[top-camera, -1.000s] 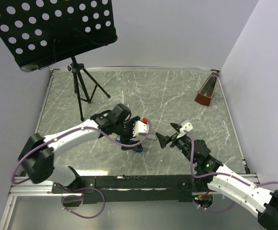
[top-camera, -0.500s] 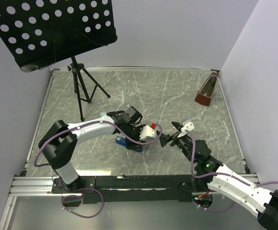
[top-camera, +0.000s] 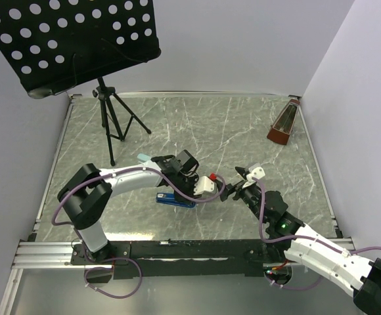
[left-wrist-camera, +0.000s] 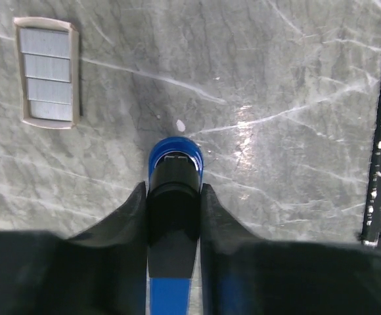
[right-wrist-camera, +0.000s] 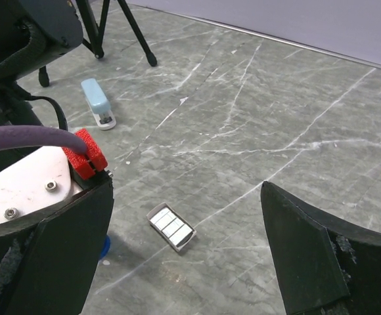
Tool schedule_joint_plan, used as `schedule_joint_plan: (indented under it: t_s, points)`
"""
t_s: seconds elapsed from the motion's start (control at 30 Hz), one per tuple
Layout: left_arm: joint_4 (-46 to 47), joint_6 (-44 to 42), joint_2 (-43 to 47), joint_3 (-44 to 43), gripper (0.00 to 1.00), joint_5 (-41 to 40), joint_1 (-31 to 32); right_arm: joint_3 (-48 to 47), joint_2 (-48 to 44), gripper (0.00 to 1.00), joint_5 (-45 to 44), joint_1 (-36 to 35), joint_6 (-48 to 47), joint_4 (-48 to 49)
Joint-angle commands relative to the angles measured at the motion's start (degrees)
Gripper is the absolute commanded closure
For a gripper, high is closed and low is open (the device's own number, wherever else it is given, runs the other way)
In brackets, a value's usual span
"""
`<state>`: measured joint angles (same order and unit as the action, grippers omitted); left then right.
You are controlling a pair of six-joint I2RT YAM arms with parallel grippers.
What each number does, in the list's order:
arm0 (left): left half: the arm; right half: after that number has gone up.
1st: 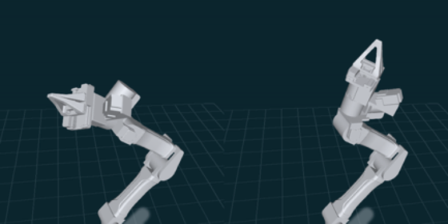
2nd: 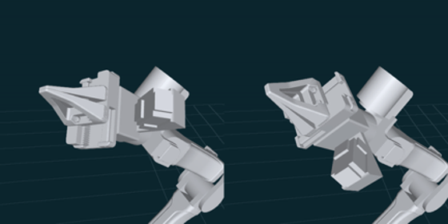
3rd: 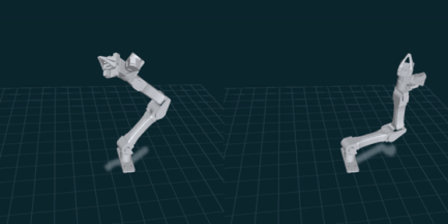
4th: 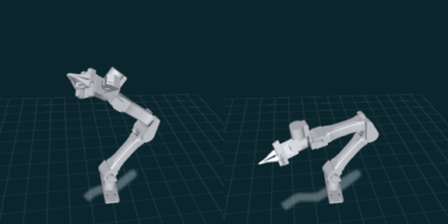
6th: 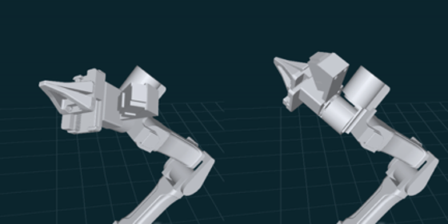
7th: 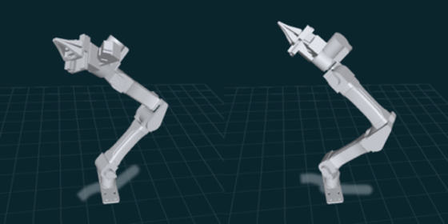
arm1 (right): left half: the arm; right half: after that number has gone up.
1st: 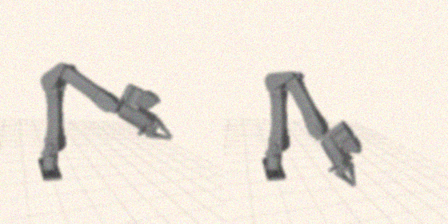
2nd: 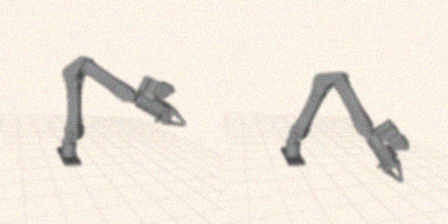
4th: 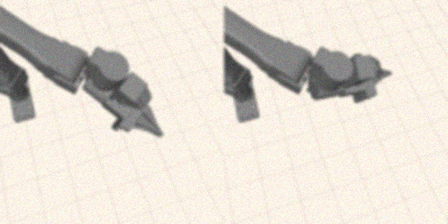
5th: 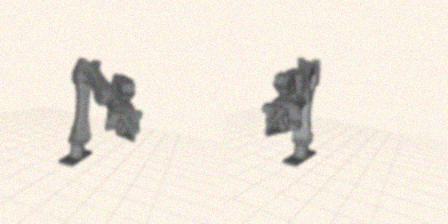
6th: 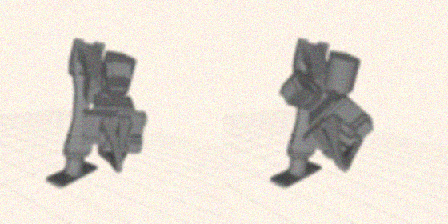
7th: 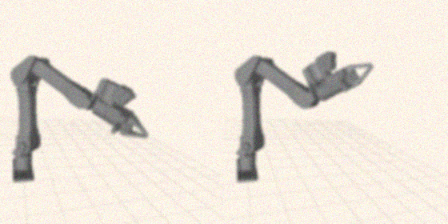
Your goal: Load the staples into the stapler
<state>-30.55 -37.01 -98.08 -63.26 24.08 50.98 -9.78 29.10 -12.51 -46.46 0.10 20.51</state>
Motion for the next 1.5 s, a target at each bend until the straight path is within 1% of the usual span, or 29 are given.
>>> schedule_joint_plan:
  t_s: [0.0,0.07,0.2,0.23,0.3,0.33,0.37,0.43,0.47,0.53,0.57,0.6,0.63,0.67,0.7,0.77,0.9,0.97,1.1,1.23,1.27,1.33,1.37,1.47]
  points:
    - [3.6,1.0,3.3,1.3,0.99,-1.0,0.3,-0.8,0.2,0.0,0.8,0.0,-0.3,2.6]
    - [5.4,3.3,6.6,2.4,0.99,-0.8,0.3,-1.3,-0.1,0.0,1.1,-0.1,1.5,2.2]
    - [14.4,10.7,15.1,6.8,0.99,-3.2,0.3,-4.2,0.1,0.0,2.2,0.1,4.2,-1.2]
    - [19.8,14.9,19.1,9.4,0.99,-4.5,0.4,-5.0,0.3,0.0,2.2,0.1,4.9,-3.0]
    - [25.4,18.7,23.5,12.7,0.99,-5.6,0.4,-7.6,0.8,0.0,3.4,0.3,7.0,-5.3]
    - [30.6,22.4,28.0,16.6,0.99,-6.5,0.3,-8.7,1.2,0.0,4.0,0.4,7.7,-6.3]
    - [34.5,24.2,30.3,18.4,0.99,-8.0,0.3,-9.6,1.6,0.0,4.3,0.5,9.7,-8.7]
    - [39.4,28.9,36.4,23.8,0.99,-9.0,0.4,-12.8,2.9,0.0,6.5,0.7,11.9,-10.7]
    - [44.0,30.3,38.2,25.3,0.99,-10.3,0.3,-13.7,3.5,0.0,7.7,0.7,13.6,-11.5]
    - [48.4,34.8,42.7,29.4,0.99,-12.1,0.3,-16.1,5.3,0.0,9.7,0.7,16.2,-12.2]
    - [52.7,35.9,43.8,30.8,0.99,-13.5,0.4,-16.8,5.9,0.01,9.9,0.8,19.9,-12.4]
    - [55.7,39.4,45.1,32.3,0.99,-13.9,0.3,-18.1,6.7,0.03,10.2,0.8,21.8,-12.4]
    - [58.3,40.5,47.0,35.3,0.99,-14.3,0.3,-18.7,8.3,0.04,10.7,0.8,23.4,-12.3]
    - [60.7,41.4,47.6,36.6,0.99,-14.5,0.3,-19.3,9.2,0.06,11.5,0.8,26.7,-12.2]
    - [64.7,42.2,48.2,37.7,0.99,-14.9,0.4,-20.6,10.3,0.07,12.2,0.8,28.1,-11.8]
    - [68.0,44.3,48.8,40.0,0.99,-15.7,0.5,-21.8,13.7,0.08,13.9,0.8,32.1,-11.5]
    - [79.8,47.7,48.5,44.7,0.99,-17.3,0.9,-23.9,19.7,0.08,15.7,0.8,37.2,-10.2]
    - [82.0,48.3,47.5,45.2,0.99,-17.9,1.2,-23.8,21.2,0.09,15.7,0.6,39.5,-9.4]
    - [87.1,47.9,46.4,46.1,0.99,-19.2,2.7,-23.4,24.4,0.11,14.7,0.1,41.2,-8.2]
    - [89.1,46.9,44.4,45.2,0.99,-19.9,3.7,-22.3,27.1,0.17,14.7,0.1,41.8,-5.5]
    - [90.1,46.8,44.1,45.4,0.99,-20.2,4.1,-22.0,27.7,0.21,14.5,0.1,42.3,-4.9]
    - [92.0,46.5,43.8,45.9,0.99,-20.7,4.6,-21.4,28.6,0.26,13.8,0.1,43.0,-4.3]
    - [93.1,46.3,43.9,46.1,0.99,-21.8,4.8,-20.8,28.6,0.33,13.6,0.1,43.2,-3.6]
    - [94.9,45.9,44.5,46.9,0.99,-23.9,5.2,-19.9,28.6,0.45,12.6,0.1,44.4,-3.3]
